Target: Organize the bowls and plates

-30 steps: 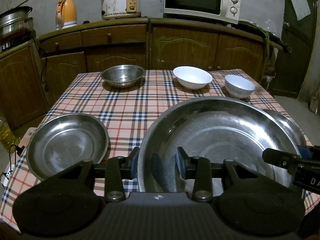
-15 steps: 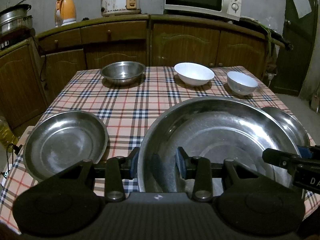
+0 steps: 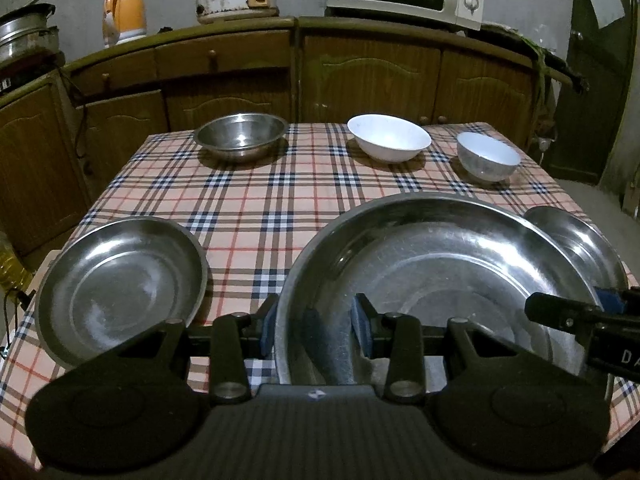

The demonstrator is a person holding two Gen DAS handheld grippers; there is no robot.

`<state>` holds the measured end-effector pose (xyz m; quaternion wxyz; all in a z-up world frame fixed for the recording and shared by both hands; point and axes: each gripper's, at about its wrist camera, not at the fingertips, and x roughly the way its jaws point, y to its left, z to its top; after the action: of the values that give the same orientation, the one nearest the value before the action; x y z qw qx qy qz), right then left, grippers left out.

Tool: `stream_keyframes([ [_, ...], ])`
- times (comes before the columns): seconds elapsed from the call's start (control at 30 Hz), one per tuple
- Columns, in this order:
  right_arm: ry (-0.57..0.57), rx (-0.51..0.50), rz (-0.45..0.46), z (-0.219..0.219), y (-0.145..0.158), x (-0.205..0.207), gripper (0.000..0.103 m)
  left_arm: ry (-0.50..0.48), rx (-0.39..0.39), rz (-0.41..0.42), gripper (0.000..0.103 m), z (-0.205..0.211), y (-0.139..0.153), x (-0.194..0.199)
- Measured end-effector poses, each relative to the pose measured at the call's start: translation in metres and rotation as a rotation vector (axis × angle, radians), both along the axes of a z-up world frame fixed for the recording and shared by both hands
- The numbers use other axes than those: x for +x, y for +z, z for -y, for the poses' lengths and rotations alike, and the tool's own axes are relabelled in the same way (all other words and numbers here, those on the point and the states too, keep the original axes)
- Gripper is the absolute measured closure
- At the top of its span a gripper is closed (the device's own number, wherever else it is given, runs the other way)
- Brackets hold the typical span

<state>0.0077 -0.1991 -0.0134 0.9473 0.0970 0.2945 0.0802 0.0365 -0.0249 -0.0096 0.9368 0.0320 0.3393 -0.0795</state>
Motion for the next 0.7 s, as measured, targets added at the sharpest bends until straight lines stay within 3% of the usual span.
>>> stream_keyframes([
  [0.4,-0.027,0.000,-0.008,0.007,0.010,0.015,0.047,-0.014,0.009,-0.013,0.064,0.010,0.009,0.017],
  [0.7,-0.090,0.004,-0.036,0.018,0.028,0.029,0.047,-0.083,0.020,-0.038,0.064,0.024,0.022,0.040],
])
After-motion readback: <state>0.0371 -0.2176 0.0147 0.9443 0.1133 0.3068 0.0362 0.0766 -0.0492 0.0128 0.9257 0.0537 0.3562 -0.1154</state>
